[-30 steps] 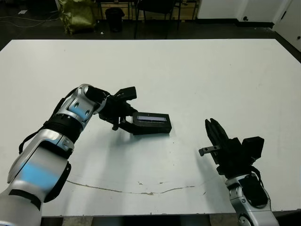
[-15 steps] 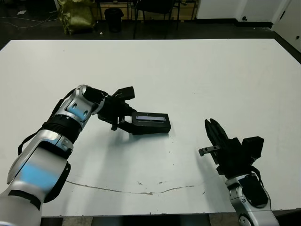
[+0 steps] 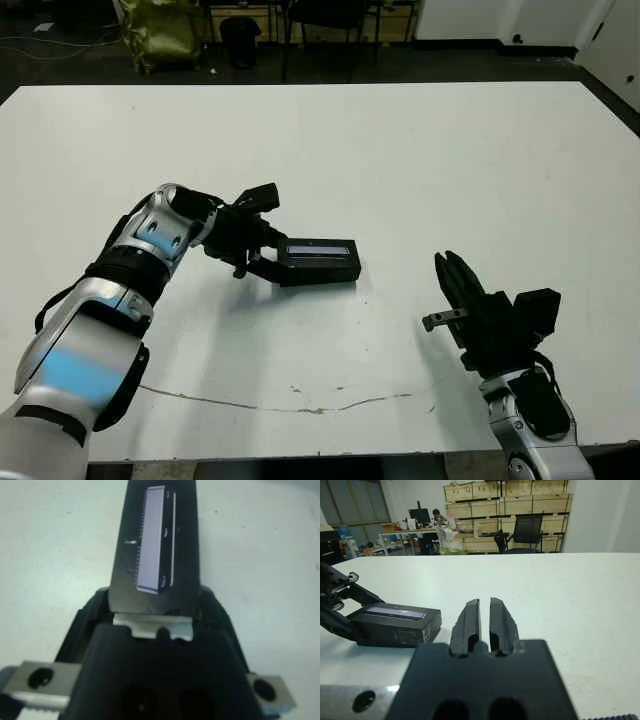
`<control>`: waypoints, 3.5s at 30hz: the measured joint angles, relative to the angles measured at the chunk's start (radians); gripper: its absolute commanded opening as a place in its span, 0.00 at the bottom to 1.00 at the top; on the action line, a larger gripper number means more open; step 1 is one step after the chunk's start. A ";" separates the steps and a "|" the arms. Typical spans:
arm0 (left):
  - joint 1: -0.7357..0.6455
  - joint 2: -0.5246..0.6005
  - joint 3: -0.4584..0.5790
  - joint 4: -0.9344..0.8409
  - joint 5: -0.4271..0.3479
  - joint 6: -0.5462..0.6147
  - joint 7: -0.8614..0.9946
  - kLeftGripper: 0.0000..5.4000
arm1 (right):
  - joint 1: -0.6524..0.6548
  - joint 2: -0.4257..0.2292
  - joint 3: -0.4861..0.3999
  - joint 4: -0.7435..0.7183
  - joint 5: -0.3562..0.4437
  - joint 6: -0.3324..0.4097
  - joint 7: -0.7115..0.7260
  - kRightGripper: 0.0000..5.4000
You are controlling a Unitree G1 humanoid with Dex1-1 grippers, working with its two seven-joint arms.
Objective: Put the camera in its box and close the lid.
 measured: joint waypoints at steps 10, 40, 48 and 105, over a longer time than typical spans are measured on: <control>0.008 0.004 0.004 -0.005 0.000 -0.005 0.001 0.45 | 0.000 -0.001 -0.001 -0.001 -0.002 0.000 -0.001 0.00; 0.071 0.037 -0.011 -0.147 0.000 0.046 0.049 0.44 | 0.006 -0.001 0.003 -0.003 -0.004 0.001 -0.004 0.00; 0.110 0.041 -0.023 -0.175 0.010 0.064 0.088 0.44 | 0.008 -0.002 0.002 -0.005 0.002 0.012 -0.003 0.00; 0.355 0.304 0.207 -0.449 0.096 0.129 0.660 0.70 | 0.010 0.000 0.012 0.004 0.007 -0.012 0.007 0.00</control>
